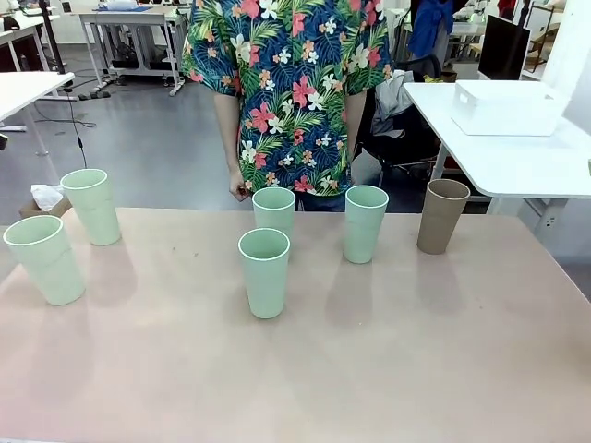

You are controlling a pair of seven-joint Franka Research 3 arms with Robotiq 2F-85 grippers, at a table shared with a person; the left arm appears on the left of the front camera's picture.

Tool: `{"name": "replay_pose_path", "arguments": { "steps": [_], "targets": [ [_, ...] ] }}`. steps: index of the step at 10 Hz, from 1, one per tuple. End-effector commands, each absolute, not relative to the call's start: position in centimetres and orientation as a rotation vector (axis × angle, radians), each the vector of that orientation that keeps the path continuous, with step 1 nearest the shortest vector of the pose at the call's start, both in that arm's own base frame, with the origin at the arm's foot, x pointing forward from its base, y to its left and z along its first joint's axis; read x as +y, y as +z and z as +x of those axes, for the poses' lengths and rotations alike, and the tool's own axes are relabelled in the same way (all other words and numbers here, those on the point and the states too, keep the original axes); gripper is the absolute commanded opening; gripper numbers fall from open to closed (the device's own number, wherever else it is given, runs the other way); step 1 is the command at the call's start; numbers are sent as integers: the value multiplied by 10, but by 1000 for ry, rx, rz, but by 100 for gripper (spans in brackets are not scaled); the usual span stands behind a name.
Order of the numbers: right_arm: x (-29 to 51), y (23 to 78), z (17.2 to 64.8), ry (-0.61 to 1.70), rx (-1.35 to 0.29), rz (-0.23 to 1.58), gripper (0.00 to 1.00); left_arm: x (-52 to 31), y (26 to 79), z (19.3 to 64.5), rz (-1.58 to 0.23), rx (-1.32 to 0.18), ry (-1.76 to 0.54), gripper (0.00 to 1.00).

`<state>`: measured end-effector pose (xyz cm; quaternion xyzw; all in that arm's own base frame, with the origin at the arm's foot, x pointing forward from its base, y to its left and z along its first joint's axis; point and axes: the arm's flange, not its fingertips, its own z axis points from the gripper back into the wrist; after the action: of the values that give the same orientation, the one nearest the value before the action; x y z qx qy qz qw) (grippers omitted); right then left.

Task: Stack the cups and store them in the basket.
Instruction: Pick up two Reusable plastic cups , one in each hand.

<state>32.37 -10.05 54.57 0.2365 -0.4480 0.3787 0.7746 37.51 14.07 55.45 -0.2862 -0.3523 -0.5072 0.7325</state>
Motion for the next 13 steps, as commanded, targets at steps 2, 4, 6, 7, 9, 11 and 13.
{"name": "replay_pose_path", "arguments": {
  "steps": [2, 4, 6, 7, 9, 11, 13],
  "targets": [
    [-101, 547, 325, 835, -996, 517, 100, 141, 555, 375, -638, -785, -1125, 100],
    [-101, 547, 325, 835, -996, 517, 100, 141, 555, 375, -638, -785, -1125, 100],
    [-101, 547, 325, 835, -996, 517, 100, 141, 555, 375, -638, -785, -1125, 100],
    [-101, 547, 325, 835, -996, 517, 100, 141, 555, 375, -638, -785, -1125, 100],
    [-101, 550, 361, 801, -967, 526, 100, 150, 556, 392, -622, -785, -1083, 100],
    [-105, 543, 422, 822, -1000, 558, 100, 178, 546, 422, -662, -808, -1051, 100],
    [-106, 515, 468, 866, -996, 705, 100, 211, 520, 441, -764, -840, -1060, 100]
  ]
}}
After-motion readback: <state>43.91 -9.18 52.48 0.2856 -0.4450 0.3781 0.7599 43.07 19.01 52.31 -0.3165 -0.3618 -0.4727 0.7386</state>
